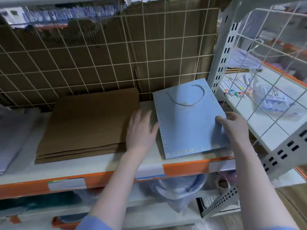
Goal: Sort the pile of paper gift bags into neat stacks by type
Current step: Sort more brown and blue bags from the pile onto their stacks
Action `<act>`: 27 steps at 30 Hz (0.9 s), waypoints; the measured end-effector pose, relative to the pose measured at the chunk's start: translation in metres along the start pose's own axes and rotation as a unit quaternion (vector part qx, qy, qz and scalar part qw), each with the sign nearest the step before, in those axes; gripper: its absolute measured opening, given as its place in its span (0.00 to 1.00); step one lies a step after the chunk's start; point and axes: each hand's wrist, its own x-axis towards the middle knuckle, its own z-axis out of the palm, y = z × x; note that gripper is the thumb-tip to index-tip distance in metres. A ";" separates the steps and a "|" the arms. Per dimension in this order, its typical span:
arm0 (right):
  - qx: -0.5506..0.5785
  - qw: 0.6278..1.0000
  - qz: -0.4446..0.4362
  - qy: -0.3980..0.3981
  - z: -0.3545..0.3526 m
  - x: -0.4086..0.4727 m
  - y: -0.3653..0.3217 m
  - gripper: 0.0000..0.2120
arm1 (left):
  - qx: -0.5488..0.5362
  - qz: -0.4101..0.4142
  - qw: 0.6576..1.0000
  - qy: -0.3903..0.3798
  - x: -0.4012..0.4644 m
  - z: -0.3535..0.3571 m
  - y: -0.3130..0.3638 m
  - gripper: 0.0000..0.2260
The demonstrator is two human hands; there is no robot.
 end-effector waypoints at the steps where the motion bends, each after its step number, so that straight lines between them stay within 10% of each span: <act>1: -0.007 1.000 -0.006 -0.003 -0.002 0.006 -0.001 0.18 | -0.002 0.004 1.000 -0.013 -0.001 0.007 0.011 0.24; 27: -0.309 0.939 -0.144 0.040 0.009 0.020 0.029 0.12 | 0.068 -0.051 0.995 -0.053 0.014 0.057 0.063 0.22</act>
